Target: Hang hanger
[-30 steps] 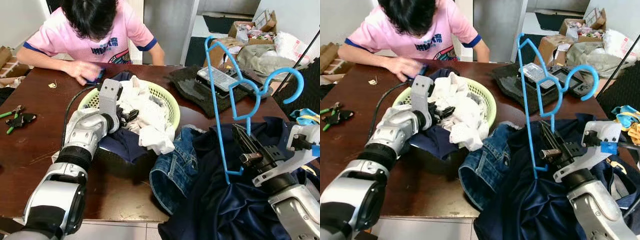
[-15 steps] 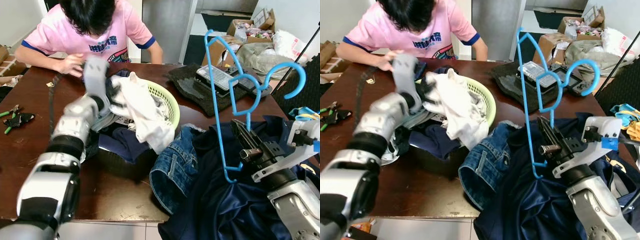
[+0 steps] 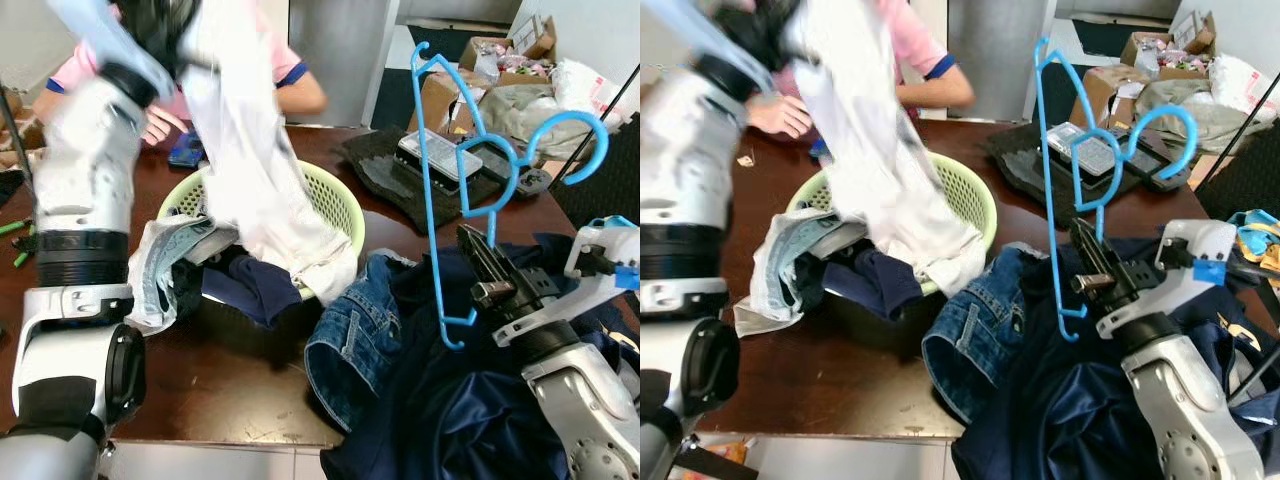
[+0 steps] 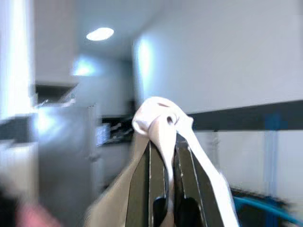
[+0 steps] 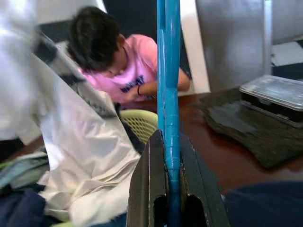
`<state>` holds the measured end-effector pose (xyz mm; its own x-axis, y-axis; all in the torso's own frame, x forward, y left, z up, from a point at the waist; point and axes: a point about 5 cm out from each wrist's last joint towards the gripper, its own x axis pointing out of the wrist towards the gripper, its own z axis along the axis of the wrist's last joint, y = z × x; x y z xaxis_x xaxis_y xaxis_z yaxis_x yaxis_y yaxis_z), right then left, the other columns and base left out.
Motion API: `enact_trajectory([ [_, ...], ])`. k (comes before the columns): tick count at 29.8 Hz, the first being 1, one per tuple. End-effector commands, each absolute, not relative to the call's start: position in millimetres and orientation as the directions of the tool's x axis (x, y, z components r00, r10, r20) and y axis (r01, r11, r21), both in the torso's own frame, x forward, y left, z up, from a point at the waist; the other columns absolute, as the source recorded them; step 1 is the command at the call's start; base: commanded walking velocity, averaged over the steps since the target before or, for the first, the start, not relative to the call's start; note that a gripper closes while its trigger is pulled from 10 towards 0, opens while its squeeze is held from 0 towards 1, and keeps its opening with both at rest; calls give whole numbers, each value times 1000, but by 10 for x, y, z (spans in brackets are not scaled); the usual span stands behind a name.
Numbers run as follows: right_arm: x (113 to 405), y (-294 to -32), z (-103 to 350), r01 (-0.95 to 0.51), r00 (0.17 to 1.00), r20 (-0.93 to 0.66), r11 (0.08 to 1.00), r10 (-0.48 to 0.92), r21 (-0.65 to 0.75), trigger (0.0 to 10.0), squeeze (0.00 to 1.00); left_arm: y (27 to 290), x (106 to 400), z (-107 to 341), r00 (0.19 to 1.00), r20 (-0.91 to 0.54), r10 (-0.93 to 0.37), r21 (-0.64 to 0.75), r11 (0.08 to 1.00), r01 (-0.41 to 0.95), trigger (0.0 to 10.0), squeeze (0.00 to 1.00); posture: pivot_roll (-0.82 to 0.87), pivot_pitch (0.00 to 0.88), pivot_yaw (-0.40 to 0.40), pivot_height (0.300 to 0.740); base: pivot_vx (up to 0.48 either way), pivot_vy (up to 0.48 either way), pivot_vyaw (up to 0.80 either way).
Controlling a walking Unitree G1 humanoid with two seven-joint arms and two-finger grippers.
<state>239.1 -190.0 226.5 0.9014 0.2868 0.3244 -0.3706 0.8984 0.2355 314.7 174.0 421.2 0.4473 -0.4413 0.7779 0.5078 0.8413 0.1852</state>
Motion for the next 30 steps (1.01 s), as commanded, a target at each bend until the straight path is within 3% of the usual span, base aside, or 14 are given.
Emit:
enact_trajectory([
  [1,2407,-1933,2259,-361,902,334,902,273,239,10000,0,1730,3076,4111,439,758,-482,173,798,578,0,0,9,82,-9,740,0,0,0],
  [5,2425,-1938,2257,-363,901,338,900,273,240,10000,0,1747,2965,4028,424,746,-514,161,757,633,0,0,19,82,-11,740,0,0,0],
  [12,2474,-1952,2219,-373,898,339,895,281,245,10000,0,1968,2584,3397,430,643,-634,-26,543,839,0,0,55,86,-8,740,0,0,0],
  [16,2478,-1952,2214,-373,898,338,895,282,245,10000,0,1976,2552,3349,434,635,-639,-41,533,845,0,0,56,87,-7,740,0,0,0],
  [17,2482,-1949,2204,-375,898,336,894,284,246,10000,0,1980,2345,2995,409,543,-733,-114,418,901,0,0,71,92,-11,740,0,0,0],
  [18,2482,-1949,2204,-375,898,336,894,284,246,10000,0,1980,2345,2995,409,543,-733,-114,418,901,0,0,71,92,-11,740,0,0,0],
  [19,2487,-1945,2194,-378,897,334,893,288,246,10000,0,1991,2113,2637,382,439,-813,-214,319,923,0,0,76,95,-11,740,0,0,0],
  [20,2487,-1945,2194,-378,897,334,893,288,246,10000,0,1991,2113,2637,382,439,-813,-214,319,923,0,0,76,95,-11,740,0,0,0],
  [21,2493,-1944,2186,-380,897,331,892,292,245,10000,0,2016,1894,2355,366,354,-861,-319,256,912,0,0,84,99,-17,740,0,0,0],
  [24,2500,-1940,2180,-383,897,330,890,295,246,10000,0,2077,1768,2147,393,279,-876,-396,268,878,0,0,84,99,-17,740,0,0,0],
  [25,2503,-1930,2177,-386,896,327,889,299,246,10000,0,2168,1759,1982,460,198,-866,-432,344,834,0,0,91,102,-20,740,0,0,0],
  [27,2505,-1923,2174,-389,895,327,888,302,246,10000,0,2226,1751,1900,503,144,-852,-451,396,800,0,0,91,102,-20,740,0,0,0],
  [29,2505,-1923,2174,-389,895,327,888,302,246,10000,0,2226,1751,1900,503,144,-852,-451,396,800,0,0,91,102,-20,740,0,0,0],
  [30,2510,-1908,2173,-395,894,322,887,311,240,10000,0,2334,1804,1698,600,-8,-800,-431,545,720,0,0,86,104,-24,740,0,0,0],
])
